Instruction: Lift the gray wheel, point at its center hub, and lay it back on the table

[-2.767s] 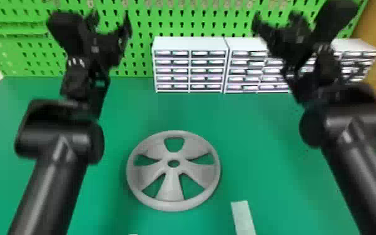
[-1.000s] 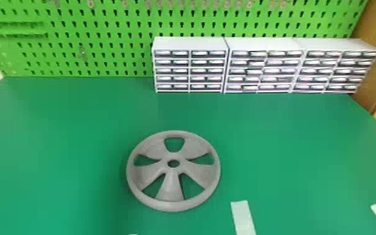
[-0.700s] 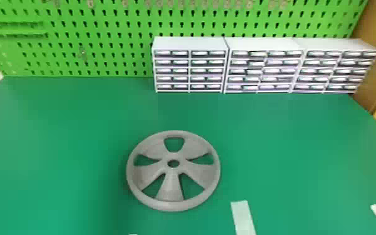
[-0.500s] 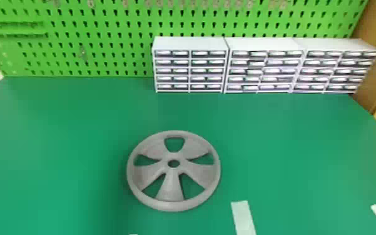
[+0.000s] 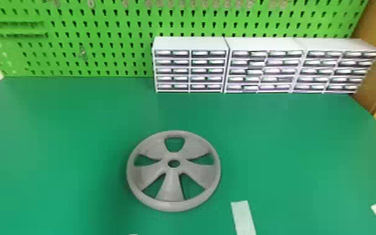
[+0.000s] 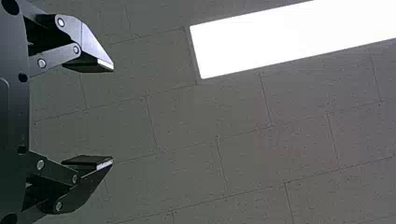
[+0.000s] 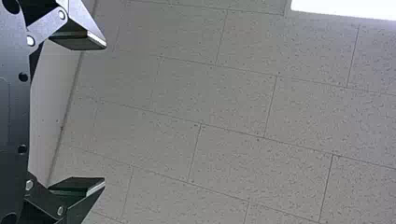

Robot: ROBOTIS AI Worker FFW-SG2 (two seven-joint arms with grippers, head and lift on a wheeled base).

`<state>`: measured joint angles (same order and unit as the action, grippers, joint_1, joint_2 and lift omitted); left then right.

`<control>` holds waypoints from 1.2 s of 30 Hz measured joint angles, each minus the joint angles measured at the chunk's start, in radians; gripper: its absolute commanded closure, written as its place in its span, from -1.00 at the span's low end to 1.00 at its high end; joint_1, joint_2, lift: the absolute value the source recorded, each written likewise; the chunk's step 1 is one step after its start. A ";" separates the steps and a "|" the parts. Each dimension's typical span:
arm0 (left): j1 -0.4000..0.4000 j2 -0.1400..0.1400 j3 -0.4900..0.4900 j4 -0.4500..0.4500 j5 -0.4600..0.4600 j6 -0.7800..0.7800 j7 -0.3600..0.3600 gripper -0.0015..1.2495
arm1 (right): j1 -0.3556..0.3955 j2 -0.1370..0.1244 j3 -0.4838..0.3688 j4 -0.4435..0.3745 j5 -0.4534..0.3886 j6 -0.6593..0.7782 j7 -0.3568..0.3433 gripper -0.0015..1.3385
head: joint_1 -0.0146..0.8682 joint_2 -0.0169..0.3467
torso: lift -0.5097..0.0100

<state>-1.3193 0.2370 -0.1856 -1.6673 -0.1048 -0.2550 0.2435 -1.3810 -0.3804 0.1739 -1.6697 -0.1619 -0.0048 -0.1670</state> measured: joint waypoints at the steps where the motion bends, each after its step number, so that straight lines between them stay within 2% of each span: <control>1: -0.003 0.001 -0.006 -0.002 -0.008 0.000 0.003 -0.14 | -0.001 -0.001 0.003 -0.001 0.003 0.001 0.000 -0.62 | 0.60 -0.64 | 0.59; 16: -0.023 0.005 -0.032 -0.006 -0.037 0.000 0.011 -0.14 | -0.009 -0.010 0.037 -0.008 0.013 0.016 -0.018 -0.63 | 0.60 -0.64 | 0.59; 23: -0.025 0.007 -0.049 -0.006 -0.050 0.008 0.011 -0.14 | -0.015 -0.021 0.075 -0.016 0.053 0.020 -0.032 -0.63 | 0.60 -0.64 | 0.59; 36: -0.034 0.007 -0.075 0.002 -0.072 0.019 0.014 -0.14 | -0.011 -0.025 0.077 -0.011 0.043 0.028 -0.040 -0.66 | 0.60 -0.64 | 0.59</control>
<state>-1.3533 0.2440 -0.2606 -1.6655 -0.1767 -0.2362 0.2577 -1.3925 -0.4050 0.2507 -1.6809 -0.1191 0.0230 -0.2067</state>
